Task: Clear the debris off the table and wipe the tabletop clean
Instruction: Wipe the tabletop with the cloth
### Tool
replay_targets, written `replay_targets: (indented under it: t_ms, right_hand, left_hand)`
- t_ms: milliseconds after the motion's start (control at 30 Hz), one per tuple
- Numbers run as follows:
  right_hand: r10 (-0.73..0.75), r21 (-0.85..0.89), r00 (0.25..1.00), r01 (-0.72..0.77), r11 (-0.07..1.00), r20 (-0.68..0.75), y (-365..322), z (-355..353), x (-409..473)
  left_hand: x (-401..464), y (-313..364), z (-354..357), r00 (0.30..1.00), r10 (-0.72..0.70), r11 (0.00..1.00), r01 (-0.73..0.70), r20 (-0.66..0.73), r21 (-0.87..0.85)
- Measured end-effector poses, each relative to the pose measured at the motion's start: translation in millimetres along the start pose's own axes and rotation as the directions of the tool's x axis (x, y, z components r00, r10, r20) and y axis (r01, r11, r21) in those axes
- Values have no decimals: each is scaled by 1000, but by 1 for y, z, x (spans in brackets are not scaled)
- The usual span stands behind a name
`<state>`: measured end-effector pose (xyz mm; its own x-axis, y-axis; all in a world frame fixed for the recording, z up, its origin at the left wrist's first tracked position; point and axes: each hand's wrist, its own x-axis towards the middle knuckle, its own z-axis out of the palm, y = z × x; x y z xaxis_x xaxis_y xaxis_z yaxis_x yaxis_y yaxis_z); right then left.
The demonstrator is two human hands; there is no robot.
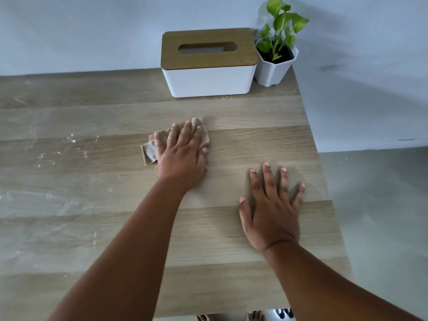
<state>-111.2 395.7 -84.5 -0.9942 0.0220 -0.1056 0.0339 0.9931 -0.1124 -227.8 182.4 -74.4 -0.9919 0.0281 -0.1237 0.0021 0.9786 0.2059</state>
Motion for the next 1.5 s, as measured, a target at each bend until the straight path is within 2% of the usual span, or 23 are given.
replay_targets:
  t_ms: [200,333,400,500,567,633,733,833,967,1100,1200,1267,1400,1500]
  right_hand:
    - [-2,-7,1000,2,1000,-14,-1,0,0]
    - [-1,-2,1000,1,1000,-7,-1,1,0]
    - [1,5,1000,-1,1000,-5,0,0,0]
    - [4,8,1000,-4,1000,0,-1,0,1]
    - [5,3,1000,-5,1000,-2,-1,-1,0]
    - [2,-4,1000,-2,1000,0,-1,-1,0]
    - [6,-4,1000,-6,1000,12,-1,-1,0]
    - [7,-4,1000,-7,1000,17,-2,-2,0]
    - [8,-3,1000,-8,1000,13,-2,-3,0]
    - [13,3,1000,-13,1000,16,-3,-3,1]
    - [16,8,1000,-16,1000,21,-2,-2,1]
    - [11,10,1000,-11,1000,20,-2,-1,1]
    - [10,6,1000,-10,1000,12,-2,-2,0]
    - [11,8,1000,-11,1000,13,-2,-1,0]
  left_hand:
    - [-59,7,14,963,266,964,-265,-50,22]
    - [-115,-22,21,938,317,948,-316,-142,25]
    - [-122,-39,17,956,258,966,-257,-143,28]
    - [-95,-48,5,994,34,999,-32,-99,17]
    - [-61,-41,-2,992,-108,994,108,-63,-4]
    - [-24,-31,-4,988,-151,988,151,-28,-2]
    - [11,-13,-2,996,-83,996,83,24,12]
    - [9,0,1,999,40,998,-42,35,39]
    - [-43,6,9,961,277,959,-275,-12,73]
    - [-113,-9,18,934,354,935,-351,-42,51]
    - [-140,-39,11,952,301,954,-300,-55,23]
    - [-137,-56,3,976,212,977,-211,-42,18]
    - [-84,-58,-5,998,-61,998,61,-3,4]
    - [-36,-34,-3,992,-125,992,125,4,18]
